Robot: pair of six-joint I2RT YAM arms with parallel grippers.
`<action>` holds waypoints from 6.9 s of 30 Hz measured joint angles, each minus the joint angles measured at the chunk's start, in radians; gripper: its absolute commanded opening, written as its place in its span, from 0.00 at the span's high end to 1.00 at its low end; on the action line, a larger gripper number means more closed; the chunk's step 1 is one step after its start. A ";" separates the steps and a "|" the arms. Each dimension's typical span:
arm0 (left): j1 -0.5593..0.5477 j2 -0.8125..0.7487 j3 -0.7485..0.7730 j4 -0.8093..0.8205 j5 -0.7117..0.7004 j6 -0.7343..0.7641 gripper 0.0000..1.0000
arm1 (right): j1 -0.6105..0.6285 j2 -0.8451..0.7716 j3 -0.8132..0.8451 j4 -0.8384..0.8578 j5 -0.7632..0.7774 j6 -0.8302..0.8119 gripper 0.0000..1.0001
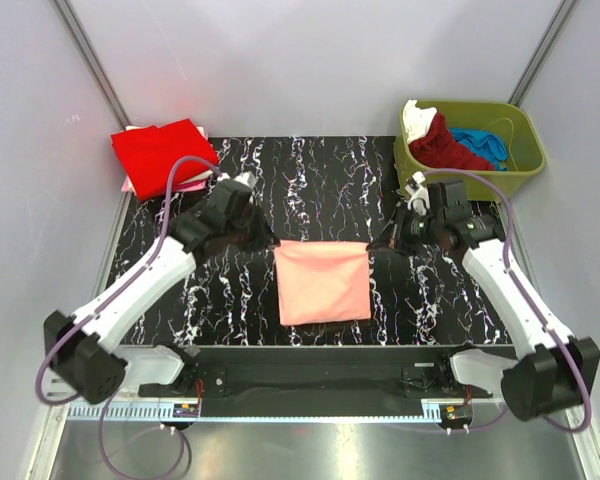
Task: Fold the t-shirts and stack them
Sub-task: Fold the tshirt, then neatly place the folded tshirt to the corner
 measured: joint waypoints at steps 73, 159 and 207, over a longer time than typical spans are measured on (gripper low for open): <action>0.356 0.283 -0.328 0.483 0.463 0.120 1.00 | -0.015 0.270 0.128 0.157 0.209 0.003 0.89; -0.087 0.335 -0.699 1.071 0.398 -0.139 1.00 | 0.146 1.109 0.526 0.302 -0.123 0.026 1.00; 0.049 0.337 -0.580 0.908 0.345 -0.092 0.52 | 0.138 0.790 0.262 -0.065 0.500 -0.120 0.43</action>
